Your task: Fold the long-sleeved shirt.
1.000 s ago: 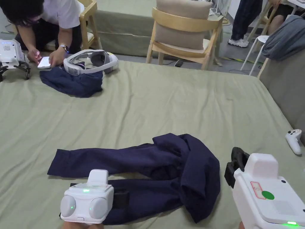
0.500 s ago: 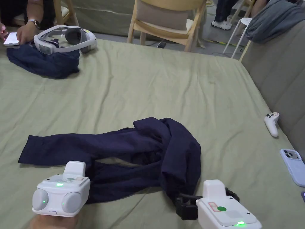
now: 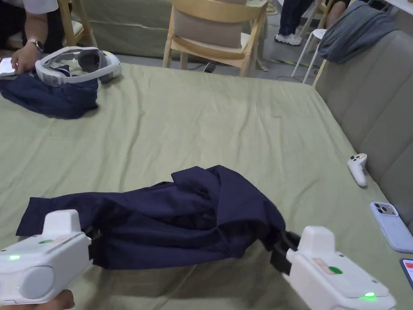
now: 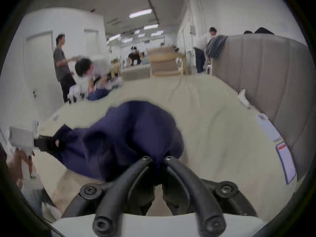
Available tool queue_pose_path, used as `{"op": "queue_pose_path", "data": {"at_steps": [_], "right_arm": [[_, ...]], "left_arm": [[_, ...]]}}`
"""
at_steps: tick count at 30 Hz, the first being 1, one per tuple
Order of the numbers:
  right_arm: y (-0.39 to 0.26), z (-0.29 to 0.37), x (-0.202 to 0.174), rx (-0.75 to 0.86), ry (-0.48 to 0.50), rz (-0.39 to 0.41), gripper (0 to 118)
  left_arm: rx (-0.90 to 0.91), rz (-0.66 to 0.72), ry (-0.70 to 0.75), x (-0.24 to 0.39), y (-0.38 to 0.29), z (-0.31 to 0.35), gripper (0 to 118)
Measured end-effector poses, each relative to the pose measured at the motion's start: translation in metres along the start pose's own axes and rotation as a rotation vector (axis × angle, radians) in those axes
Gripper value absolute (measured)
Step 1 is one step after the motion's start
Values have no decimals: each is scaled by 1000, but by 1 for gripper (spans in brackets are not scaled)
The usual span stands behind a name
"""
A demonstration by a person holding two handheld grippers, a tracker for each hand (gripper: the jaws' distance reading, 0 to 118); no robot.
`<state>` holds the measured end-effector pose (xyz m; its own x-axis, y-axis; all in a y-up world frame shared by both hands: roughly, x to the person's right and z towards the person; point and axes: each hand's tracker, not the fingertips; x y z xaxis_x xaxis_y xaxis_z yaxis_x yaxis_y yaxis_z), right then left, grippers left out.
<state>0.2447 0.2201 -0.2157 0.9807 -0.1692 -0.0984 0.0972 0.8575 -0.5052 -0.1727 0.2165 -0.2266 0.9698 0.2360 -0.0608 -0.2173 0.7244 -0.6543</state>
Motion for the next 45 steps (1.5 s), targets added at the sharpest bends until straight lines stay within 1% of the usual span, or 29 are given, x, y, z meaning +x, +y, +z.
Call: {"op": "queue_pose_path", "data": {"at_steps": [1,2,4,5,8,10,11,12,13,14,15,16,17,18,19,21,24,25,26,34,36,40,45], "right_arm": [[19,4,2,31,19,1,5],[38,8,3,63,41,-10,5],[79,17,-2,135,63,-1,5],[99,20,-2,156,89,-10,5],[162,29,-11,196,98,9,5],[203,39,-21,258,145,32,5],[223,43,-28,270,162,60,5],[240,48,-41,300,141,118,5],[259,53,-49,324,137,141,5],[276,58,-55,342,156,143,5],[295,63,-58,346,188,110,5],[310,67,-67,365,210,103,5],[327,73,-74,384,197,138,5],[342,79,-82,409,163,180,5],[357,83,-87,411,155,194,5],[382,90,-94,432,200,138,5],[423,98,-111,472,147,182,5],[433,99,-115,484,148,186,5],[448,101,-121,495,153,187,5],[547,80,-152,572,67,215,5],[570,70,-157,592,43,223,5],[606,49,-167,646,3,240,5],[635,12,-168,683,-56,241,5]], "left_arm": [[57,-16,-22,5,14,15,7],[101,-32,-19,3,34,20,7],[216,-75,-27,13,71,49,7],[258,-79,-34,16,89,61,7],[393,-117,-40,17,155,97,7],[465,-133,-38,20,198,122,7],[497,-140,-42,23,216,134,7],[530,-152,-52,26,233,146,7],[555,-144,-63,28,251,158,7],[575,-126,-75,22,270,162,7],[598,-134,-72,22,288,171,7],[617,-135,-63,22,304,179,7],[626,-132,-48,22,321,186,7],[636,-129,-42,21,336,193,7],[640,-124,-44,19,351,199,7],[664,-107,-29,19,377,208,7],[691,-146,14,26,418,217,7],[698,-153,29,28,432,219,7],[720,-153,40,49,436,233,7],[780,-171,94,77,527,248,7],[785,-181,109,83,548,244,7],[805,-150,115,90,586,229,7],[798,-155,124,97,619,197,7]]}}
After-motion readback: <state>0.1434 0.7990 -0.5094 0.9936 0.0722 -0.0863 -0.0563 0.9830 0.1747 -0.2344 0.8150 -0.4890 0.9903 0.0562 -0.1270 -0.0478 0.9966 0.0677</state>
